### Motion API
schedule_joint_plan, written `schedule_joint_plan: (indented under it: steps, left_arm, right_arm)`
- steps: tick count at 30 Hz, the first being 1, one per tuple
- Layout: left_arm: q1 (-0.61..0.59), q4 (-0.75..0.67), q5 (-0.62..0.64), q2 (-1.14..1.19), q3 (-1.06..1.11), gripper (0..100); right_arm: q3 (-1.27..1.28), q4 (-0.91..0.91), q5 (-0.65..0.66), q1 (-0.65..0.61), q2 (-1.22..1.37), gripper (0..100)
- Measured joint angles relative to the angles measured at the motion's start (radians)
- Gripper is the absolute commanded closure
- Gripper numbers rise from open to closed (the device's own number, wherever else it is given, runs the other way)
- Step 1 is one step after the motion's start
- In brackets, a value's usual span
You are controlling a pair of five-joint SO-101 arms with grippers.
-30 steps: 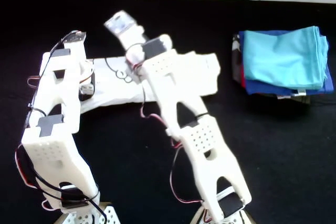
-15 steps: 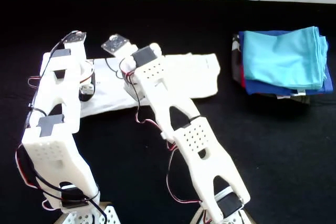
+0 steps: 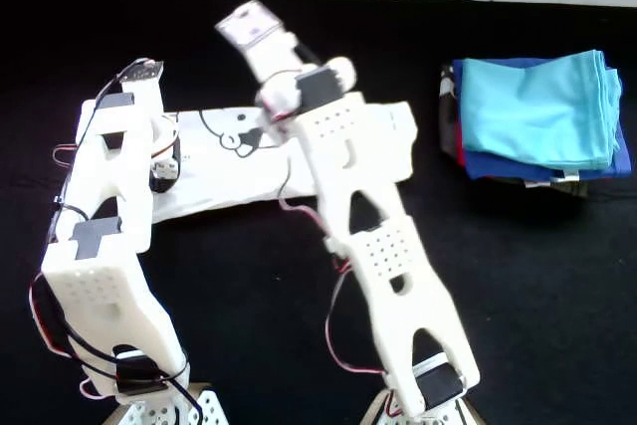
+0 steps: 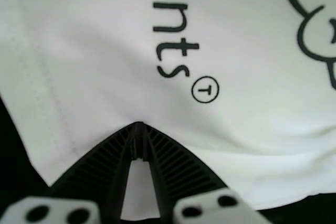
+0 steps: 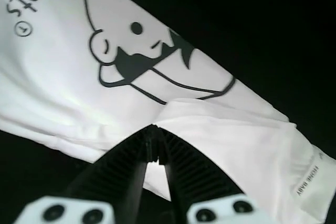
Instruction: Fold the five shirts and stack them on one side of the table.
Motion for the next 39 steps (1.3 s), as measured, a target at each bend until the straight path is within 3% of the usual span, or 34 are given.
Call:
schedule_joint_plan:
  steps: [7, 13, 18, 26, 33, 37, 39]
  left_arm:
    - [0.0, 0.164, -0.002, -0.107, -0.026, 99]
    - [-0.087, 0.204, -0.003, -0.173, -0.031, 87]
    - [-0.196, 0.077, -0.002, -0.175, -0.031, 83]
    - [-0.209, -0.08, -0.002, -0.034, -0.031, 83]
    - [-0.19, -0.092, -0.003, 0.087, -0.112, 83]
    - [-0.176, -0.023, -0.003, 0.141, -0.206, 100]
    - [-0.163, 0.018, -0.003, 0.172, -0.253, 99]
  right_arm:
    - [0.212, 0.0, 0.0, 0.066, -0.293, 99.2]
    - [0.778, 0.0, 0.0, 0.187, -0.683, 99.2]
    - [1.3, 0.0, 0.008, 0.287, -1.043, 99.2]
    - [1.981, -0.092, 0.14, 0.45, -1.582, 99.2]
    - [2.341, -0.147, 0.227, 0.629, -1.88, 99.2]
    - [2.532, -0.281, 0.232, 0.692, -1.953, 99.2]
    - [2.63, -0.374, 0.232, 0.704, -1.978, 99.2]
